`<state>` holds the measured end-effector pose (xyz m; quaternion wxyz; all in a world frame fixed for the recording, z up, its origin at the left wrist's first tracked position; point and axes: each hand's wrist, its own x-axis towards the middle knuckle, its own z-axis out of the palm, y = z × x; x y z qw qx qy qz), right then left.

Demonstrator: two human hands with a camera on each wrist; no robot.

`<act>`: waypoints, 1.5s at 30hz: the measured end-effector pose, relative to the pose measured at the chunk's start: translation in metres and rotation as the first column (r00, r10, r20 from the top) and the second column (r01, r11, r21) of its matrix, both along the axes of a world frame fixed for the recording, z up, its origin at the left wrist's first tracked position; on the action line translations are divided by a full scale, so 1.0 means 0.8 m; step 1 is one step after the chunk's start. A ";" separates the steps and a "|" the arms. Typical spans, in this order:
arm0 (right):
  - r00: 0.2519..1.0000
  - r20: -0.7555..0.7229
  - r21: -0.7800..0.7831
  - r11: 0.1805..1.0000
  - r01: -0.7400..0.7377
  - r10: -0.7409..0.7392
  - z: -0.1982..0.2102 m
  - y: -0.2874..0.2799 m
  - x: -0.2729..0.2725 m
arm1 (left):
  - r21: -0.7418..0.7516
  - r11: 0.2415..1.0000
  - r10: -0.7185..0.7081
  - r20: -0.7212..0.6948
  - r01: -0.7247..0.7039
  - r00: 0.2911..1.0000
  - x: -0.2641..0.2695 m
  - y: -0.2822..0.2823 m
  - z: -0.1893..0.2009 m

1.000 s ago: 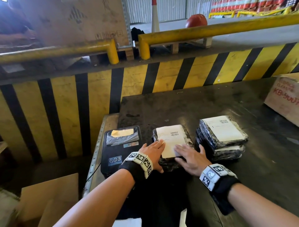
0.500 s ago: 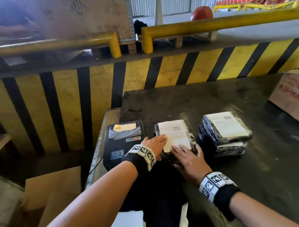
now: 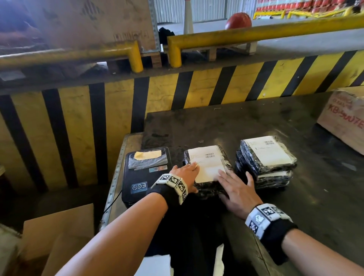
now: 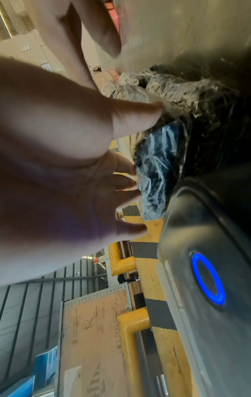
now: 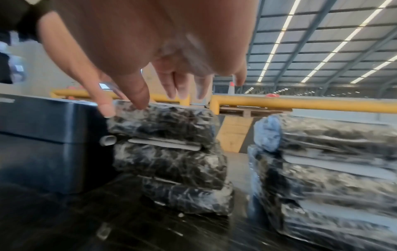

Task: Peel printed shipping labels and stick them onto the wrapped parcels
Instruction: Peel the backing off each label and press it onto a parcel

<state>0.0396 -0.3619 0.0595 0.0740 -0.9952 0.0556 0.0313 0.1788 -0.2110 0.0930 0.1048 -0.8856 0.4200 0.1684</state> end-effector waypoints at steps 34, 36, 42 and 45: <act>0.846 -0.301 0.587 0.614 0.528 -0.439 0.012 -0.044 0.115 | -0.198 0.900 0.318 -0.310 -0.388 0.896 -0.135 0.079 -0.150; 0.842 -0.307 0.611 0.587 0.531 -0.442 0.011 -0.044 0.115 | -0.091 0.920 0.342 -0.297 -0.382 0.892 -0.138 0.081 -0.160; 0.842 -0.323 0.653 0.543 0.528 -0.431 0.005 -0.042 0.113 | 0.081 0.950 0.311 -0.265 -0.301 0.912 -0.145 0.079 -0.171; 0.866 -0.278 0.702 0.527 0.479 -0.416 0.006 -0.040 0.110 | 0.119 0.946 0.325 -0.270 -0.303 0.906 -0.148 0.078 -0.174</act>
